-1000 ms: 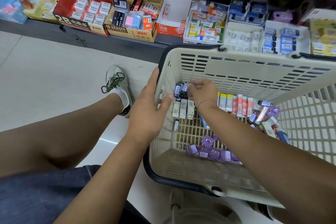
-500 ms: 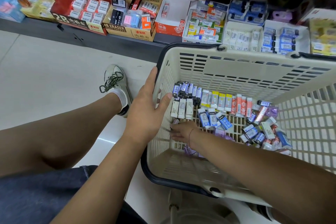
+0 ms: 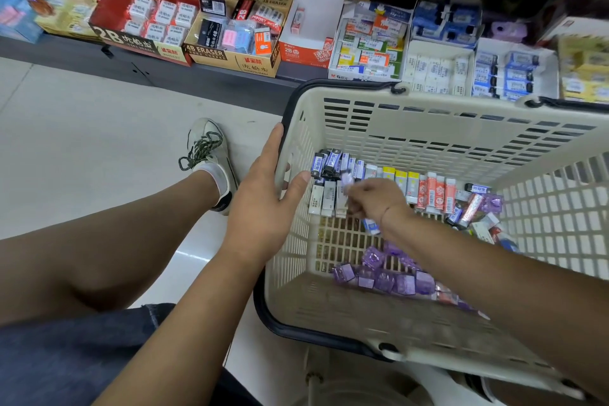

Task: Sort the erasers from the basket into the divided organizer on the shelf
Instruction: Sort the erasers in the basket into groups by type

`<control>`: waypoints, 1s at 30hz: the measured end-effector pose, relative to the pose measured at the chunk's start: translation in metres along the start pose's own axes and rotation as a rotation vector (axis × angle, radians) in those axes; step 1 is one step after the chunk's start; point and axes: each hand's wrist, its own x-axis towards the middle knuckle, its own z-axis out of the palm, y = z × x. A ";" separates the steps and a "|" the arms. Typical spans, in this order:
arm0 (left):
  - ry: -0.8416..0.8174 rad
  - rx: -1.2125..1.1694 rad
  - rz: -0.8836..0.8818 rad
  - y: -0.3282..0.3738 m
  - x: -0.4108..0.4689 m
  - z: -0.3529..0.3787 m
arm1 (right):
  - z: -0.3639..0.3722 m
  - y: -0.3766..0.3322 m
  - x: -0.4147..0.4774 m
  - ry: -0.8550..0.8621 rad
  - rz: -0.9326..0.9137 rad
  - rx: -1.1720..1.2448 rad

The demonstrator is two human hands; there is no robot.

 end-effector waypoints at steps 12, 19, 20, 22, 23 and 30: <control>-0.003 -0.031 0.007 0.004 -0.001 -0.002 | -0.003 -0.006 0.054 0.137 -0.042 -0.310; 0.122 0.438 0.113 0.012 -0.002 -0.004 | -0.066 0.018 0.014 -0.212 -0.156 -0.483; 0.180 0.546 0.227 0.017 -0.003 -0.003 | -0.079 0.024 0.008 -0.257 -0.173 -0.611; 0.154 0.546 0.409 0.030 -0.003 0.009 | -0.102 0.040 -0.001 -0.373 -0.165 -0.841; 0.045 0.483 0.433 0.036 -0.004 0.019 | -0.111 0.047 -0.007 -0.436 -0.148 -0.933; -0.845 0.591 0.220 0.024 0.002 0.107 | -0.122 0.088 -0.019 -0.549 -0.098 -1.022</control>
